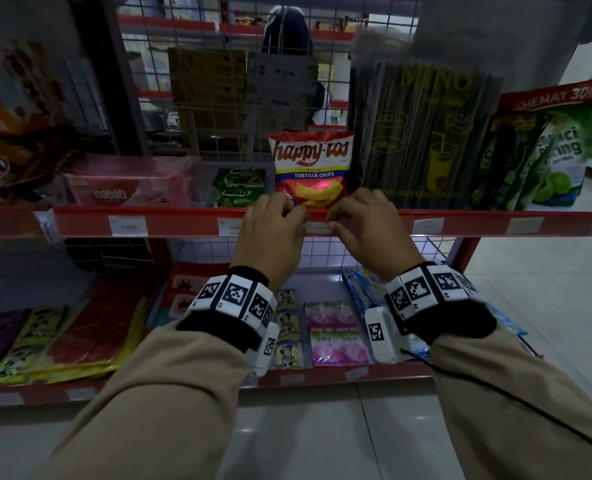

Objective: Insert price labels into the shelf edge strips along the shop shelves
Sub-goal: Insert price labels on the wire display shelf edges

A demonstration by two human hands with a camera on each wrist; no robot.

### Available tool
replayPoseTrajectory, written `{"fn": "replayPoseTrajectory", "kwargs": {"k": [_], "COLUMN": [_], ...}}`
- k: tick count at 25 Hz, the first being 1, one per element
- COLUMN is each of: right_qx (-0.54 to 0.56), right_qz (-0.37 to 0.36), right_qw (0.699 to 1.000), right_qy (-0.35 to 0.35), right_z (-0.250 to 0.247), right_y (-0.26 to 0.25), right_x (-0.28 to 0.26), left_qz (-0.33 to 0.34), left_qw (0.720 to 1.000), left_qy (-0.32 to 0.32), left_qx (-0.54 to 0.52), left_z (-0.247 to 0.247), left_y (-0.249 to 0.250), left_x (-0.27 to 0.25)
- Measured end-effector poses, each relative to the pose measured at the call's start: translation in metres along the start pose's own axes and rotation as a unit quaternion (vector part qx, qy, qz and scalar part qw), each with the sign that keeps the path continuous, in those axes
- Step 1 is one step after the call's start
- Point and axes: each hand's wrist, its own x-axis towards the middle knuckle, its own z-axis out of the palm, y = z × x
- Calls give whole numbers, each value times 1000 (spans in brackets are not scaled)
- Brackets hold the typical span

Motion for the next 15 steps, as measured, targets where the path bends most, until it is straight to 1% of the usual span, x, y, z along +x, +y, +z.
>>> {"fn": "replayPoseTrajectory", "kwargs": {"k": [3,7,15], "right_qx": [9,-22,15], "right_qz": [6,7,2], "right_qw": [1000,999,1000], "right_qy": [-7,-31,-9], "right_z": [-3,-3,-1], "right_y": [0,0,3], "right_x": [2,3,1], "left_qz": [-4,4,-1], "left_qw": [1000,999,999], "left_qy": [9,22,16], "left_qx": [-18,-29,-31], "left_z": [0,-2,-3], "left_y": [-1,-1,-1], "left_x": [1,0,1]}}
